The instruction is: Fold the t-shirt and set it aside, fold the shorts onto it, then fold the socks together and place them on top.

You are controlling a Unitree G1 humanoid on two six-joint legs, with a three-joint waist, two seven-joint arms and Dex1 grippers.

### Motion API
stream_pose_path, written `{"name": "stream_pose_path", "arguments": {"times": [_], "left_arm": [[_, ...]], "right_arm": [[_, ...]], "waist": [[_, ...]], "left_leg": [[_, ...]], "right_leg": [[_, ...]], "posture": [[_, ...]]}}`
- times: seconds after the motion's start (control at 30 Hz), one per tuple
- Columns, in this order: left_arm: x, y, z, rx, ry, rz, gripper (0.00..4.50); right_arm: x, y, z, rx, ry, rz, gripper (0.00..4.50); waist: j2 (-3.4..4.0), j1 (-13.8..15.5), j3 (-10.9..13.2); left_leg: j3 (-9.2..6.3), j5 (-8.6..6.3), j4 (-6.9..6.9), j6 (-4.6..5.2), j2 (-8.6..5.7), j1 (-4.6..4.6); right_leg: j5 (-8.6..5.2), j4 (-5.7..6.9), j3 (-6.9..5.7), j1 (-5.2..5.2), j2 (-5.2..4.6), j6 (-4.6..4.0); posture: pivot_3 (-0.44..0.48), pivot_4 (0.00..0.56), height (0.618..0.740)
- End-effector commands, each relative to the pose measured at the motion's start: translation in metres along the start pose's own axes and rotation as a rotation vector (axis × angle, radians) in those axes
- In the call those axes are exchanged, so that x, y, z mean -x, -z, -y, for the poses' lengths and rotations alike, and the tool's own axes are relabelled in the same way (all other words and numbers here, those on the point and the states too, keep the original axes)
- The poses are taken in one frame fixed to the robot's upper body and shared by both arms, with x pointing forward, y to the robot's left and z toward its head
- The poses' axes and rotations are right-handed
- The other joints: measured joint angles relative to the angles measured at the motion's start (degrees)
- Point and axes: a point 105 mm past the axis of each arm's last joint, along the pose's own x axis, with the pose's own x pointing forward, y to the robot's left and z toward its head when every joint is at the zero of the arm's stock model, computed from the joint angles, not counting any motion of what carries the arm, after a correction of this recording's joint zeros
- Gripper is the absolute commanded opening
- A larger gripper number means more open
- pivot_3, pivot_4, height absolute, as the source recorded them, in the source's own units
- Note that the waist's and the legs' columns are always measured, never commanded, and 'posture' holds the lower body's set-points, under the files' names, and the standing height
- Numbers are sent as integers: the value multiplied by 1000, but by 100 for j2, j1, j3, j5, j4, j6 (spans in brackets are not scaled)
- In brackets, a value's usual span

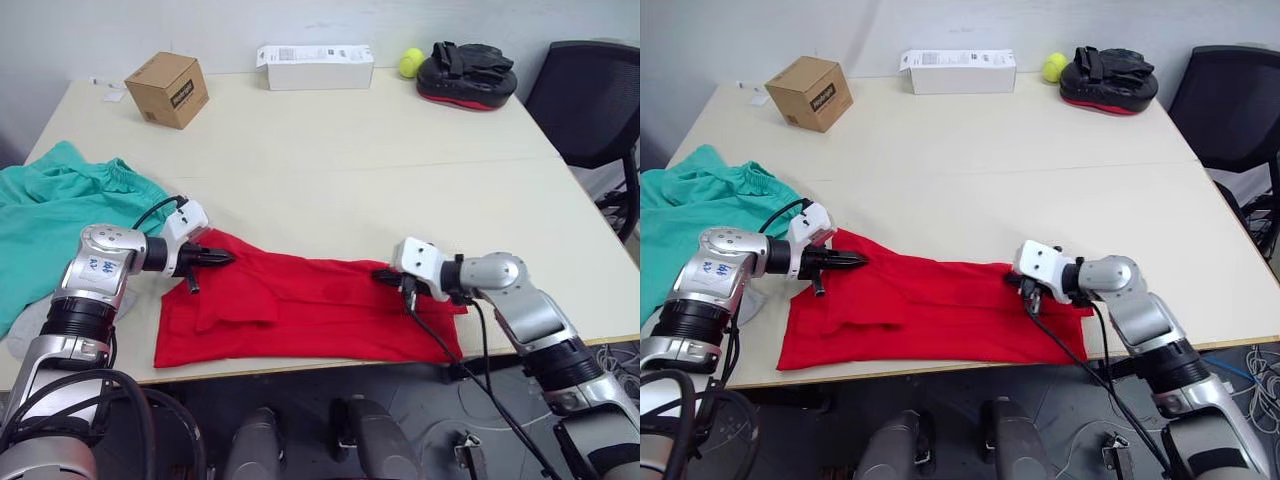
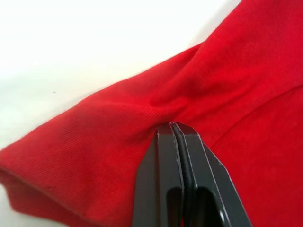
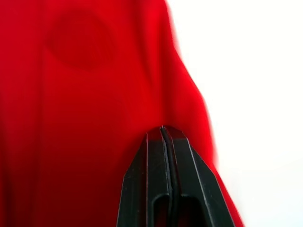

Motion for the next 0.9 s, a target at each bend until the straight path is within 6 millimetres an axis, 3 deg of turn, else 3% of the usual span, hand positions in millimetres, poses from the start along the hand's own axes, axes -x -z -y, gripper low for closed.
{"name": "stream_pose_path", "arguments": {"times": [0.03,0.1,0.2,0.4,0.5,0.7,0.9], "left_arm": [[15,18,-12,40,-70,-53,38],[17,17,-12,42,-74,-43,38],[19,10,-13,49,-70,-7,38],[22,-32,-5,62,4,158,38],[15,-42,-6,53,-6,163,38],[-9,-23,-6,19,-29,39,38],[-9,10,-20,16,-121,-75,38]], "right_arm": [[31,43,13,-56,87,-146,0],[43,55,15,-73,105,-184,0],[51,55,20,-93,137,-173,0],[46,-3,29,-221,170,69,0],[38,-12,24,-243,158,76,0],[25,13,10,-270,177,-34,0],[44,59,22,-254,298,-184,0]], "waist": [[-4,1,-3],[-8,1,-7],[-15,0,-12],[-18,-24,-10],[-15,-8,-8],[-15,2,-8],[-15,0,-11]], "left_leg": [[0,-1,0,-1,0,1],[0,-1,-2,0,0,9],[-1,-1,-5,0,1,14],[0,-1,-8,-1,4,-10],[-4,-4,-6,-10,5,-13],[-7,-12,-8,-8,2,-18],[-4,-18,-7,-5,3,-5]], "right_leg": [[0,-1,0,2,0,0],[0,-5,-1,9,0,0],[0,-11,-2,16,1,0],[1,-16,-2,-5,2,3],[2,0,-4,-14,2,4],[0,-14,-7,-11,1,8],[1,-29,-7,5,2,11]], "posture": [[0,150,740],[0,150,740],[0,150,740],[0,150,740],[0,150,740],[0,150,740],[0,150,740]]}}
